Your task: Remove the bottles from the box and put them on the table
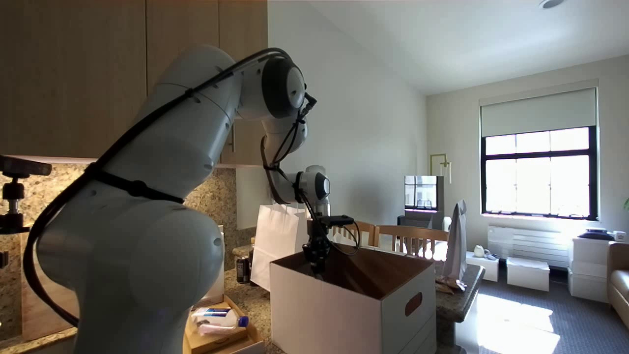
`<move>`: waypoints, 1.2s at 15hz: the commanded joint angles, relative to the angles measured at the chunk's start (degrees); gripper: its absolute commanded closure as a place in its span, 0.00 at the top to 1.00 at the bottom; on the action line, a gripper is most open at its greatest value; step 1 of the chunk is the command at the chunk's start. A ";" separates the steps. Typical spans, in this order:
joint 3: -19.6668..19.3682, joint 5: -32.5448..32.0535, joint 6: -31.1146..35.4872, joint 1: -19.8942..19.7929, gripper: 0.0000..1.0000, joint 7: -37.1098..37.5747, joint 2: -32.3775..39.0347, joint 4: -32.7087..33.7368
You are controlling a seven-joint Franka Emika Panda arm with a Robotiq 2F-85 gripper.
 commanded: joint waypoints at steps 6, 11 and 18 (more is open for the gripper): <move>0.18 -0.93 0.79 0.08 0.29 0.32 -0.46 -0.05; 0.67 -0.38 0.33 0.18 0.52 0.16 -0.45 0.22; 1.22 -0.50 0.09 0.50 0.97 0.15 -0.40 0.49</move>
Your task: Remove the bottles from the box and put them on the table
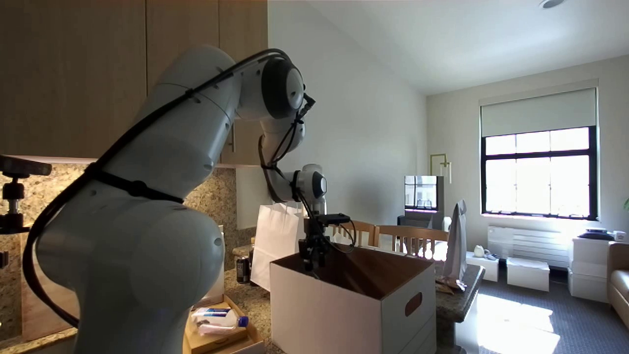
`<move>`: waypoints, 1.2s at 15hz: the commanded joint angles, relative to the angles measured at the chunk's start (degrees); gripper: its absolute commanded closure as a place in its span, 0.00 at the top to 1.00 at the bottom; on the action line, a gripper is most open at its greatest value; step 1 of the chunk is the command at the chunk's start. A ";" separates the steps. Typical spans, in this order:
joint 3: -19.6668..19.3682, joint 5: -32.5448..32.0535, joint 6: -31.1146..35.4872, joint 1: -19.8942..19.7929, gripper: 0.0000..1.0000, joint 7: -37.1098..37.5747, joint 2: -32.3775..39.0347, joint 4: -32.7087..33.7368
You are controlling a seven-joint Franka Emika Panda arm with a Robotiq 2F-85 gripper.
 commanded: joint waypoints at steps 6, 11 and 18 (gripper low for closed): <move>0.53 -0.77 -0.51 0.47 1.00 0.26 -0.26 -0.12; 0.20 -0.05 -0.61 -0.34 1.00 0.60 -2.12 -2.09; -0.38 0.40 -4.27 -1.22 1.00 0.54 -4.28 -4.42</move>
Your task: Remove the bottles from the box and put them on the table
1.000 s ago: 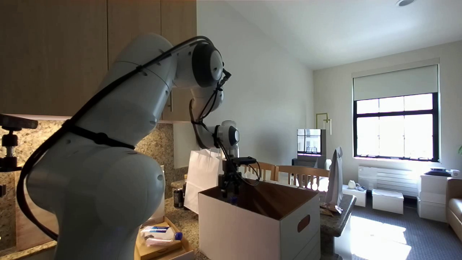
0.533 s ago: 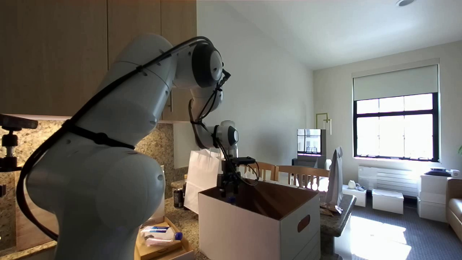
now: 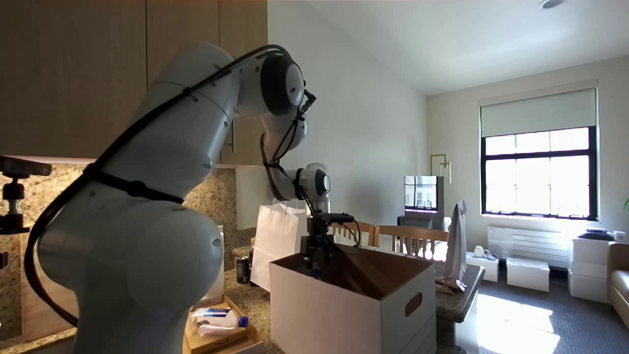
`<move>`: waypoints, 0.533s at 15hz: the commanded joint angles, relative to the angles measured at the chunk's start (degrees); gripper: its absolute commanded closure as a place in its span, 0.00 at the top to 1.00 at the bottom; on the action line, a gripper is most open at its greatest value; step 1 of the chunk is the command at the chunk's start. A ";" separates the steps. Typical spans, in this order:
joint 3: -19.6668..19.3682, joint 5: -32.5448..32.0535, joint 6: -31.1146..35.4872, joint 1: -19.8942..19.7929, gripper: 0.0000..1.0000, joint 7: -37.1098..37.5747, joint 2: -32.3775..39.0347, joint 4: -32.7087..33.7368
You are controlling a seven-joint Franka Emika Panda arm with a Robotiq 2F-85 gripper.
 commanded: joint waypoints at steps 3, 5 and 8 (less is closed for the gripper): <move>-0.13 -1.29 -2.10 0.55 1.00 1.28 -3.04 -5.20; -0.13 -1.66 -2.09 0.83 1.00 1.50 -2.72 -5.99; -0.06 -1.30 -1.98 0.97 0.74 1.78 -2.58 -6.05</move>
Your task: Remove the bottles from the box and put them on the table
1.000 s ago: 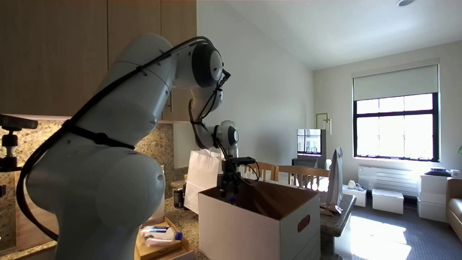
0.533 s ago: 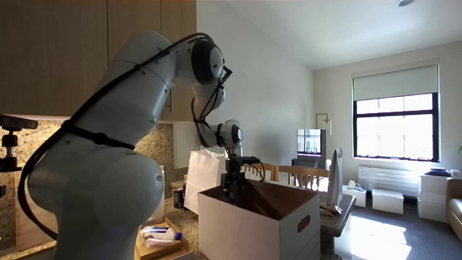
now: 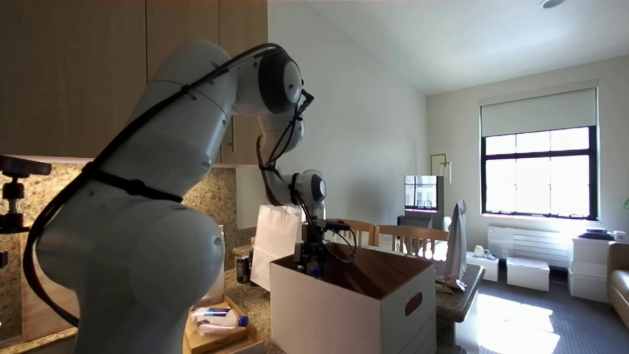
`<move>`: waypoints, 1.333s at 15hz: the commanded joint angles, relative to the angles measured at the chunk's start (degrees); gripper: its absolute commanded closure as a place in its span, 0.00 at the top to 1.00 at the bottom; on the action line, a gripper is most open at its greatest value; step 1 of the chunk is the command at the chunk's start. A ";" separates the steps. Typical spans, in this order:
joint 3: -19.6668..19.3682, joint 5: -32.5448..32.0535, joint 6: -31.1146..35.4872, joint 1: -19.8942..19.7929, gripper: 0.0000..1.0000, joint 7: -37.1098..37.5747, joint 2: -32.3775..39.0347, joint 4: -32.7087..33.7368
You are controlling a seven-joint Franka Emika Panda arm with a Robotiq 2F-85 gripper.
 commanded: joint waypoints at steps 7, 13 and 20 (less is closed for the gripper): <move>-0.16 -0.99 0.86 -0.03 0.26 1.41 -2.37 -1.95; -0.21 -1.50 1.25 0.25 0.15 1.46 -2.23 -1.62; 0.37 0.20 2.60 -0.59 0.15 0.91 -10.75 -4.78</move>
